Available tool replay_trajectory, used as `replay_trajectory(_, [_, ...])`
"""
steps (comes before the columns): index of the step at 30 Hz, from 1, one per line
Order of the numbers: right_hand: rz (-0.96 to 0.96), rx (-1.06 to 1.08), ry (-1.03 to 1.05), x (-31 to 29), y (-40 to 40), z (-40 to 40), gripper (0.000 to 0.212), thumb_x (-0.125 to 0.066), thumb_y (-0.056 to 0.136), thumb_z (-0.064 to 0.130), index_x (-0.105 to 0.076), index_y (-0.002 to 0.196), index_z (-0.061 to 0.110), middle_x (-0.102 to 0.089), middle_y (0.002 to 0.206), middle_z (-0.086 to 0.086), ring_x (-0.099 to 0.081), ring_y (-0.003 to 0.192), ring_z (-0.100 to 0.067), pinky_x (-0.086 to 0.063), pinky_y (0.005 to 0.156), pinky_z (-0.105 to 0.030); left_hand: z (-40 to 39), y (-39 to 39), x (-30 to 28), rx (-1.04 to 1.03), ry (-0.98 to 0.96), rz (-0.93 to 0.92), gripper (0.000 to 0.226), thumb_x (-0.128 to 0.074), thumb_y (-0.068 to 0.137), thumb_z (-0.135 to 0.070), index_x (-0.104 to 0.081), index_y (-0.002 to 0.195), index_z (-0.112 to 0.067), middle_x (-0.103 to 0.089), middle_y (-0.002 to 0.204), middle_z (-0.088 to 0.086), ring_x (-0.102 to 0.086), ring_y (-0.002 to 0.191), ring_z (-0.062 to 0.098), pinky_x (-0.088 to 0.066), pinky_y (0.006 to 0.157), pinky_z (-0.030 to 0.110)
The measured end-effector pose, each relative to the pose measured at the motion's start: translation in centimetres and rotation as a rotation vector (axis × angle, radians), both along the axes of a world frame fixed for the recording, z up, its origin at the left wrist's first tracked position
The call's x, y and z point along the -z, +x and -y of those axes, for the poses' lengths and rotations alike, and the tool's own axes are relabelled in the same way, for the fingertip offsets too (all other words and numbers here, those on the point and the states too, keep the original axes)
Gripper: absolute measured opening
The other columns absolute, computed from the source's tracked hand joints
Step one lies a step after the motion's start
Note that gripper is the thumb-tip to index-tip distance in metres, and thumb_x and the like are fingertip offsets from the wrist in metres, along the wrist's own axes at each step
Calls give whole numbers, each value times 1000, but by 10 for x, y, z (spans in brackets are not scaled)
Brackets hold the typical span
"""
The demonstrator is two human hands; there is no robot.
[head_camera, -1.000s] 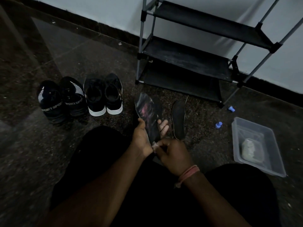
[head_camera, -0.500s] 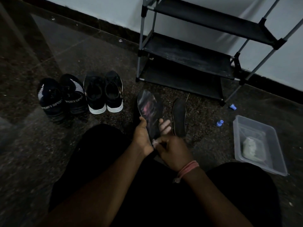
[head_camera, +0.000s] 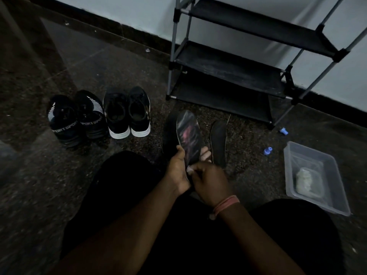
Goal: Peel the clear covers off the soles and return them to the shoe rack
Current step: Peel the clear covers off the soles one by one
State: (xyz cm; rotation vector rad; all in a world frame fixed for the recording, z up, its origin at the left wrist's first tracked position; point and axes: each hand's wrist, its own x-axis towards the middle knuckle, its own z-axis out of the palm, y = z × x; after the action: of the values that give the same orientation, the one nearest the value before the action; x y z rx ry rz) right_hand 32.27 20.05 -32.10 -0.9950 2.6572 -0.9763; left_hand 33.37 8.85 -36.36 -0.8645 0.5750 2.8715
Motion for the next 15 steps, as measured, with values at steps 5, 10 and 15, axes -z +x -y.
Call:
replay_trajectory(5, [-49,67,82,-1,-5,-9,16,-59,83,19,-74,80,15,-73,87,-8,-68,80,-25,-55,71,-34,-11,-5,2,62,-65,-28,76,-31,101,-67,-75,119,-9,-67,134,14,-63,126,30,-46,109,45])
replay_trajectory(10, [-330,187,93,-11,-19,3,11,-66,83,11,-69,73,9,-65,79,-14,-64,64,-31,-48,53,-29,-12,2,-6,104,-123,-31,68,-32,100,-66,-70,125,-16,-69,129,15,-67,116,29,-51,100,42])
replay_trajectory(15, [-315,202,38,-6,-20,1,13,-63,87,11,-70,76,8,-66,79,-13,-64,68,-30,-53,57,-35,-14,8,-2,109,-166,-23,65,-33,101,-63,-65,132,-17,-70,129,13,-67,118,26,-52,101,42])
